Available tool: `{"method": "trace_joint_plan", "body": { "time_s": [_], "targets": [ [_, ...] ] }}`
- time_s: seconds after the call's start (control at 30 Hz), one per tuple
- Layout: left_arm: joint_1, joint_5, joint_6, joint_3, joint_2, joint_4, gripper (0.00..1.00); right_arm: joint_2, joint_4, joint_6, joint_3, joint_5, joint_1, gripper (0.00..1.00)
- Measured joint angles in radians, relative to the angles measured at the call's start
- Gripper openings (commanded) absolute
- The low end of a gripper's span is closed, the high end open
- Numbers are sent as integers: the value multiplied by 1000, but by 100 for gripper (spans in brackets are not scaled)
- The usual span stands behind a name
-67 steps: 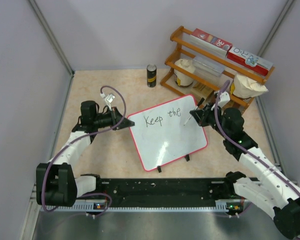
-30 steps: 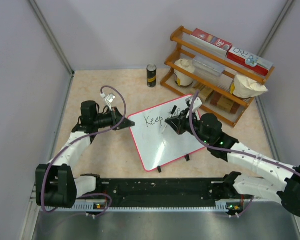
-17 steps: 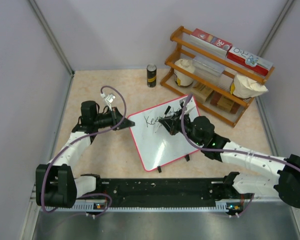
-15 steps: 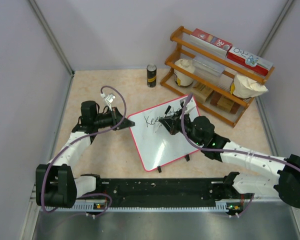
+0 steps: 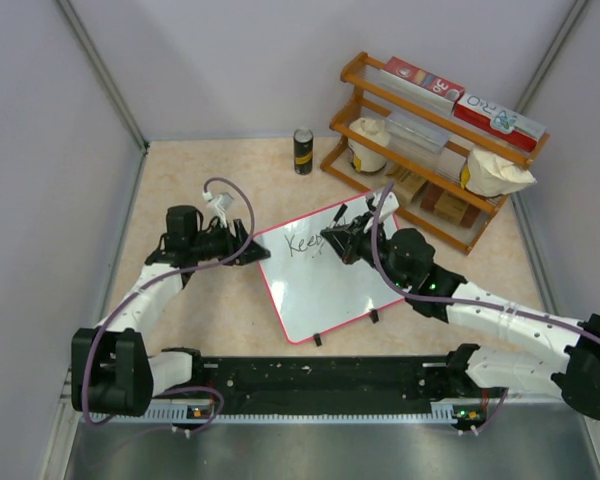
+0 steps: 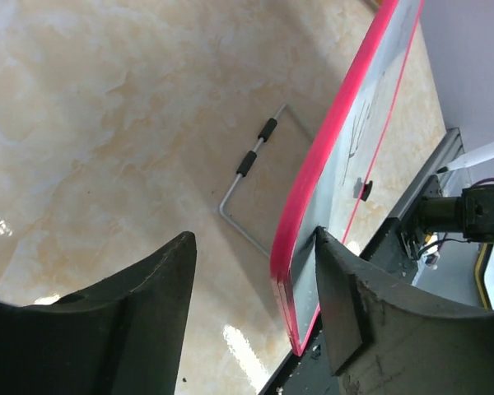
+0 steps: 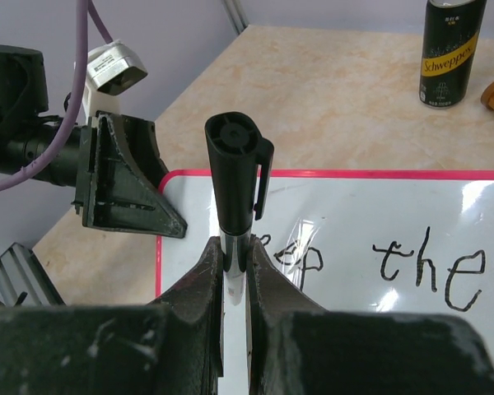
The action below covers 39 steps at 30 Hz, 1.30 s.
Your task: Write a sentence on the whiteboard
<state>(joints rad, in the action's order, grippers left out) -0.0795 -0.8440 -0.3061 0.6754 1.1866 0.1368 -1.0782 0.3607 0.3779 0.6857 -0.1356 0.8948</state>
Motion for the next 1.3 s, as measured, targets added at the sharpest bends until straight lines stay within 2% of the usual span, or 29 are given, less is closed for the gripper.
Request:
{"method": "trace_joint_plan", "body": {
  "time_s": [0.03, 0.13, 0.17, 0.43, 0.53, 0.73, 0.9, 1.17, 1.27, 1.3],
  "targets": [
    [0, 14, 3, 0, -2, 8, 70, 5, -8, 0, 2, -2, 0, 0],
    [0, 55, 13, 1, -26, 43, 76, 18, -26, 0, 5, -6, 0, 0],
    [0, 72, 15, 2, -44, 61, 98, 23, -33, 0, 7, -6, 0, 0],
    [-7, 313, 48, 104, -341, 218, 99, 31, -94, 25, 72, 17, -15, 0],
    [-17, 333, 53, 151, -451, 225, 99, 32, -108, 64, 88, 63, -49, 0],
    [-57, 185, 14, 195, -483, 135, 97, 32, -129, 156, 119, 194, -131, 0],
    [-203, 66, -15, 218, -356, 38, 96, 32, -142, 220, 177, 309, -164, 0],
    [-427, 22, -14, 280, -148, -48, 85, 31, -146, 274, 212, 409, -171, 0],
    [-467, 22, -12, 306, -99, -82, 64, 31, -146, 282, 212, 426, -171, 0],
    [-474, 22, -14, 312, -87, -91, 43, 31, -147, 285, 212, 429, -171, 0]
  ]
}}
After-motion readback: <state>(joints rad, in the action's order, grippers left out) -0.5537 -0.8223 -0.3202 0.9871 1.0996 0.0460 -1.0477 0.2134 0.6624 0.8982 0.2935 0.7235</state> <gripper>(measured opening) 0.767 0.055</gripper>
